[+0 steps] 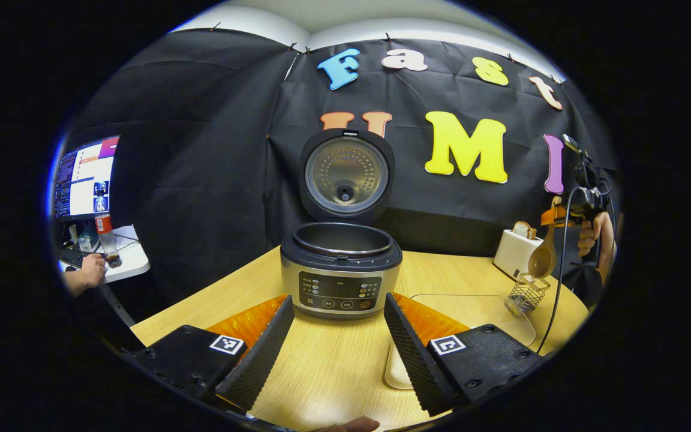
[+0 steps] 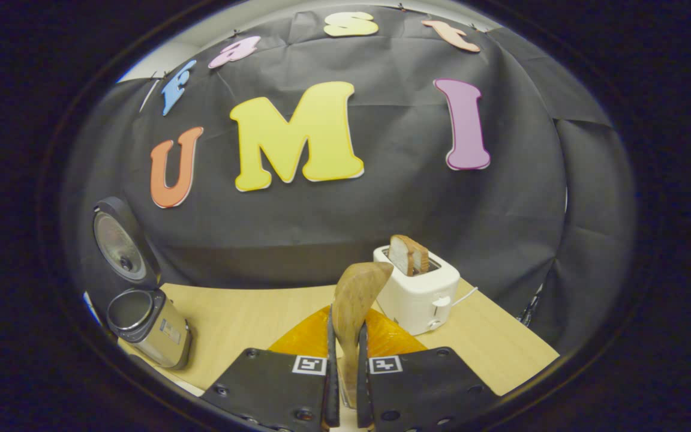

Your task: Close the left gripper, press the button to open the rice cooker; take a wooden spoon from the chopstick holder with the right hand, scoop a spoonful of rice and pour it into the rice cooker, then put the wooden spoon back into the chopstick holder.

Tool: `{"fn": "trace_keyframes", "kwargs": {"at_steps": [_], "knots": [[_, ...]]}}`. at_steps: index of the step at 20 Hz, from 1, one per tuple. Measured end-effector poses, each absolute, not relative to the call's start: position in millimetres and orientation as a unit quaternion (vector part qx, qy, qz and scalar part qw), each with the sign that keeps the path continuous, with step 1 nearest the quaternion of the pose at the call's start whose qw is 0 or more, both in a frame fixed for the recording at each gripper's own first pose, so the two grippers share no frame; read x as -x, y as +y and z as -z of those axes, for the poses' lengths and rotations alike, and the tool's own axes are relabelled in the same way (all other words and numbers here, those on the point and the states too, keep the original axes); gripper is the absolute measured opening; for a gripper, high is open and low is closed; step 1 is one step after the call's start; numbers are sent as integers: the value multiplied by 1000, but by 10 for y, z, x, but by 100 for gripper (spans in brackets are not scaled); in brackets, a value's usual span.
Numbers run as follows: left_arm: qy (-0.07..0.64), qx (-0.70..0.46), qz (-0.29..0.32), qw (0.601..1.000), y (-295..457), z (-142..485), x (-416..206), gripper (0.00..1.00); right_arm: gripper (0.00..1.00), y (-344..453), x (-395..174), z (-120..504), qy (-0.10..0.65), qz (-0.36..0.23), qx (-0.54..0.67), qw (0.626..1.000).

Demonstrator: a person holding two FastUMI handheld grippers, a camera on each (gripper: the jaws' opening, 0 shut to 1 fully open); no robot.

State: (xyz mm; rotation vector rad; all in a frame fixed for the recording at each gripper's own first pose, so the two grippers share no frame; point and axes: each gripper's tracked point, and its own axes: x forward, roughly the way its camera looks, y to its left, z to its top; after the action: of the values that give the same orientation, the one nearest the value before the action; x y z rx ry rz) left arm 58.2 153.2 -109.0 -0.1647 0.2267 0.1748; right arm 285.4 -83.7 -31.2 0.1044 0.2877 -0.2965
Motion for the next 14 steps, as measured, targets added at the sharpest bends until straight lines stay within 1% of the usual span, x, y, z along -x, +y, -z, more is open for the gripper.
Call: {"fn": "trace_keyframes", "kwargs": {"at_steps": [4, 5, 6, 7, 8, 9, 10, 12, 14], "knots": [[108, 74, -94, 987, 1536, 992, -602, 97, 11, -985, -2956, 602, 154, 142, -68, 975], [106, 69, -98, 987, 1544, 959, -609, 97, 11, -972, -2962, 709, 164, 138, -78, 974], [103, 64, -100, 988, 1544, 920, -611, 97, 13, -956, -2969, 814, 176, 133, -85, 972], [101, 61, -101, 988, 1547, 894, -615, 97, 11, -943, -3006, 929, 185, 127, -88, 970], [100, 60, -100, 988, 1538, 883, -637, 97, 11, -934, -3019, 1014, 195, 123, -90, 969], [102, 60, -95, 988, 1502, 870, -650, 96, 13, -935, -3039, 1122, 207, 121, -90, 967], [103, 59, -91, 989, 1464, 850, -673, 97, 12, -940, -3050, 1208, 219, 119, -92, 964], [103, 50, -88, 990, 1434, 792, -726, 97, 13, -948, -3039, 1222, 211, 108, -90, 967], [101, 42, -86, 990, 1423, 719, -782, 97, 16, -985, -3035, 1085, 186, 114, -77, 973]]}}
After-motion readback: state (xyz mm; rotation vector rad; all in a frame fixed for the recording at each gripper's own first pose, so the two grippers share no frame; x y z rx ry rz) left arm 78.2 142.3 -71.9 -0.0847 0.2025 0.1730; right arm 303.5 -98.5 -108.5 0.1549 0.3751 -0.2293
